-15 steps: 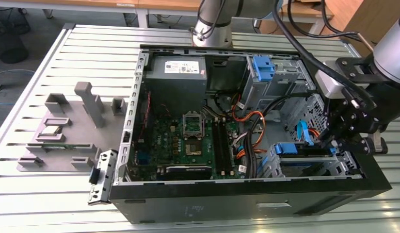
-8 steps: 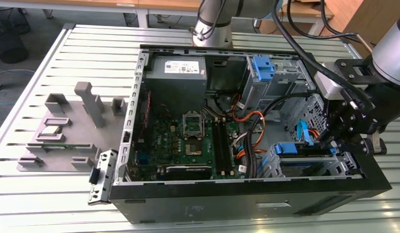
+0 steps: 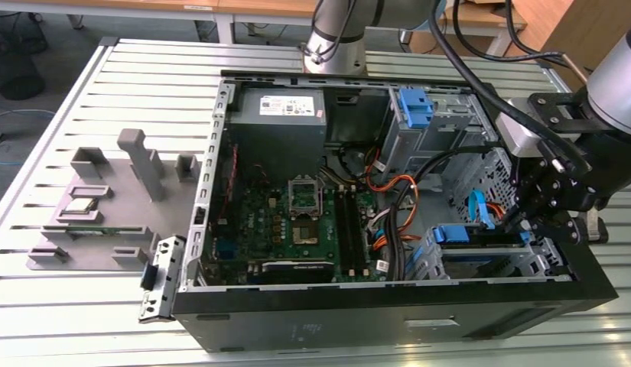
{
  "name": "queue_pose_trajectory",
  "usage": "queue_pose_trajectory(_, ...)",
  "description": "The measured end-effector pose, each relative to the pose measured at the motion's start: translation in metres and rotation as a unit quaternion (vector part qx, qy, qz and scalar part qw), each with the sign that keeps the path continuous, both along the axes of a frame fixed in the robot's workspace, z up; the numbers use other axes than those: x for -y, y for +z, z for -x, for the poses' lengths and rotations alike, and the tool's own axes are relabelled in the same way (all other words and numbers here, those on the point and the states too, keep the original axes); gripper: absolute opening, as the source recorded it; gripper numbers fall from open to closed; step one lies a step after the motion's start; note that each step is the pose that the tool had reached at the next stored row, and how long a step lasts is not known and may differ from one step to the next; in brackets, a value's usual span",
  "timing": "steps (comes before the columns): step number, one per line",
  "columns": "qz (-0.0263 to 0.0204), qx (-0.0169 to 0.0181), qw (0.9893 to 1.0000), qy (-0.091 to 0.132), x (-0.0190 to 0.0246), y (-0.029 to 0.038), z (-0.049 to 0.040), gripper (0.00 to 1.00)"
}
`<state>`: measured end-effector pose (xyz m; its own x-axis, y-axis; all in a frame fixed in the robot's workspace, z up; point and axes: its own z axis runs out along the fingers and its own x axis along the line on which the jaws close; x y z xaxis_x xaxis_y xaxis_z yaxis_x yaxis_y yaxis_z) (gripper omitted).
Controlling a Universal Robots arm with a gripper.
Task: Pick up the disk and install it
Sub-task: 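Insert the second disk wire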
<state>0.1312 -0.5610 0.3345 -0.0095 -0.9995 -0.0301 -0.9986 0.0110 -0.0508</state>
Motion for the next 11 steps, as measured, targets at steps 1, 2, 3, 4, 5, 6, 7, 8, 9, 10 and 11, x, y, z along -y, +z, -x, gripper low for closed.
queue_pose_trajectory(1,0.0,0.0,1.0,0.0,0.0,0.0,0.0,0.16)
queue_pose_trajectory(2,0.0,0.0,1.0,0.0,0.0,-0.0001,0.0,0.16)
queue_pose_trajectory(3,0.0,0.0,1.0,0.0,0.0,-0.0001,0.0,0.16)
queue_pose_trajectory(4,0.0,0.0,1.0,0.0,0.0,-0.0001,0.0,0.16)
queue_pose_trajectory(5,0.0,0.0,1.0,0.0,0.0,-0.0001,0.0,0.16)
queue_pose_trajectory(6,-0.0001,0.0,1.0,0.0,0.0,-0.0001,0.0,0.16)
queue_pose_trajectory(7,-0.0001,0.0,1.0,0.0,0.0,-0.0002,0.0,0.16)
queue_pose_trajectory(8,0.0,0.0,1.0,0.0,0.0,-0.0001,0.0,0.16)
queue_pose_trajectory(9,-0.0001,0.0,1.0,0.0,0.0,-0.0002,0.0,0.16)
queue_pose_trajectory(10,-0.0003,0.0,1.0,0.0,0.0,-0.0002,0.0001,0.16)
queue_pose_trajectory(11,-0.0004,0.0,1.0,0.0,0.0,-0.0002,0.0006,0.16)
